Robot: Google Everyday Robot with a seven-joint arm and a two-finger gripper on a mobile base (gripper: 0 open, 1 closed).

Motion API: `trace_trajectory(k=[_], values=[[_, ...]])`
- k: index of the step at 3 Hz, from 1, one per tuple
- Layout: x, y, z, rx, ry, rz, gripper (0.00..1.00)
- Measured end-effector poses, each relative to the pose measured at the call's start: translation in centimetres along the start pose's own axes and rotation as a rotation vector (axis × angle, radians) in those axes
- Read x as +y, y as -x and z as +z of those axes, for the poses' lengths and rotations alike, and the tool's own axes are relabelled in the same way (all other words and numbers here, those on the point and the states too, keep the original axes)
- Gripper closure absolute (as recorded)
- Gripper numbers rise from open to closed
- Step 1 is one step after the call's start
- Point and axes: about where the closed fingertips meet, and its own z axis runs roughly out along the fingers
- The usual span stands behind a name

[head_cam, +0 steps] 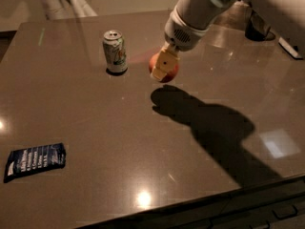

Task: Move apple near 7up can

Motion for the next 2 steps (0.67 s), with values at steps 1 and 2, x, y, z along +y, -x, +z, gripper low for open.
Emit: trace_trajectory(k=[1,2], values=[[-1.8,2.1,3.0,-0.004,-0.018,0.022,1.0],[-2.7,3.6,5.6,-0.016,-0.015,0.035,1.0]])
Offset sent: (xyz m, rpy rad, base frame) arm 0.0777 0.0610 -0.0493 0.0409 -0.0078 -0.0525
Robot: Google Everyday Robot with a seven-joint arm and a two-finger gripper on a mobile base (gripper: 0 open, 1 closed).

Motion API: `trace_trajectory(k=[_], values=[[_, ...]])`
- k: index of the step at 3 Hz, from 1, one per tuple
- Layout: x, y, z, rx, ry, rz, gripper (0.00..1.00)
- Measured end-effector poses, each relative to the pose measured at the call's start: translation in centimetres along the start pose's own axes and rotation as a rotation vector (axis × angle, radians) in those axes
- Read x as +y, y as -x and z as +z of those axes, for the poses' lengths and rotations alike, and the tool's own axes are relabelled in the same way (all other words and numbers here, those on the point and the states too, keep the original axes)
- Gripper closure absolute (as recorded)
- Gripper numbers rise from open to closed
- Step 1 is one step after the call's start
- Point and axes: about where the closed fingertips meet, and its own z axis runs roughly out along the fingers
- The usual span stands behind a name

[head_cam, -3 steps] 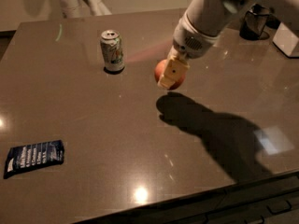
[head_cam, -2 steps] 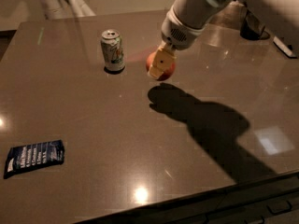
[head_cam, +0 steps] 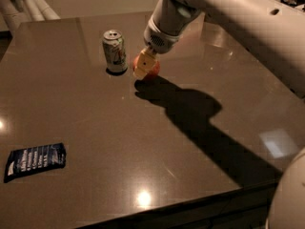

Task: Move apple near 7up can

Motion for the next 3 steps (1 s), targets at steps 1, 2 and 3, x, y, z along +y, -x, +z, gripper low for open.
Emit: trace_trajectory(k=[1,2,3], values=[[-0.5,1.7,2.4,-0.02,0.005,-0.003,0.98],[-0.7,2.4,3.3,-0.03,0.012,-0.01,0.75],[-0.6,2.8,4.2,-0.04,0.023,-0.022,0.43]])
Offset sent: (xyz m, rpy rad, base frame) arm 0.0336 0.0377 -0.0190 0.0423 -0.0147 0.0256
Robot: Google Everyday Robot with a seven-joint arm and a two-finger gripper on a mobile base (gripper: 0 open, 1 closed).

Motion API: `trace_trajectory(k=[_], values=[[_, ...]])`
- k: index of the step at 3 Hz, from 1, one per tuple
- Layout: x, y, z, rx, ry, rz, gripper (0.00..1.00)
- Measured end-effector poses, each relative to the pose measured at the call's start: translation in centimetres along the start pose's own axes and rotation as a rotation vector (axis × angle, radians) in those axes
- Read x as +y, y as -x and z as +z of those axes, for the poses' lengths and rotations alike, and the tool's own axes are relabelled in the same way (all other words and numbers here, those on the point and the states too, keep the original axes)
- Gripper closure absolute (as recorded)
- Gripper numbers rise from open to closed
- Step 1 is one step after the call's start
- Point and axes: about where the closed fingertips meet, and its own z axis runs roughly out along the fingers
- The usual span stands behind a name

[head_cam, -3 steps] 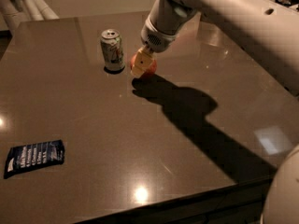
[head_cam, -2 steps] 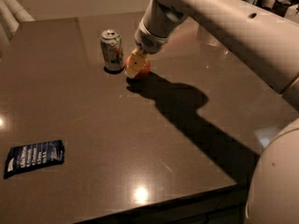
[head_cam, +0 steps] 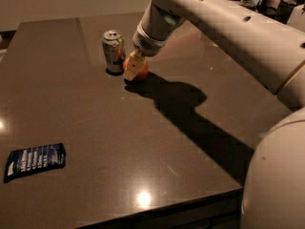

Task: Move apple near 7up can

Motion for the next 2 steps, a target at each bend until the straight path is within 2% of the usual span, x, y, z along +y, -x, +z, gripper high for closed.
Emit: trace_trajectory(k=[1,2], values=[[0.18,-0.04,0.53,-0.02,-0.02,-0.016,0.2],[0.25,-0.01,0.71,-0.019,-0.018,-0.016,0.01]])
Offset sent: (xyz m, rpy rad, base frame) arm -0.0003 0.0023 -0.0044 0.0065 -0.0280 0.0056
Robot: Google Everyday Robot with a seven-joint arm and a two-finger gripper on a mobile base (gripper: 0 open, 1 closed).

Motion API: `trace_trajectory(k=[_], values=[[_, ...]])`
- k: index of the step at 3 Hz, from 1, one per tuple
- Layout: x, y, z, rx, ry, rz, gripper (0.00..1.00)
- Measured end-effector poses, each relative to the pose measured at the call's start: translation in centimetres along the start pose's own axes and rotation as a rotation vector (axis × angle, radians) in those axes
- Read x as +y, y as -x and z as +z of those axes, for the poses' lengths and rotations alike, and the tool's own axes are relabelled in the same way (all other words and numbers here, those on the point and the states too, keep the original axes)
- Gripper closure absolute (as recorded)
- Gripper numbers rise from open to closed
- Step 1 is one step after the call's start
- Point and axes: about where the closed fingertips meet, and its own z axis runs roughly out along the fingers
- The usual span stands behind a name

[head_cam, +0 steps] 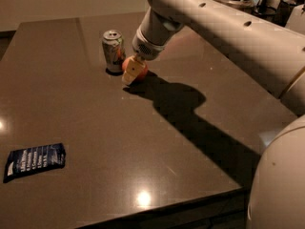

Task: Move apple near 7up can

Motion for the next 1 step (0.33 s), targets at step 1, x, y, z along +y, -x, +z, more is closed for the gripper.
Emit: trace_trajectory(k=[1], values=[[0.03,0.0,0.06,0.001,0.001,0.0,0.0]])
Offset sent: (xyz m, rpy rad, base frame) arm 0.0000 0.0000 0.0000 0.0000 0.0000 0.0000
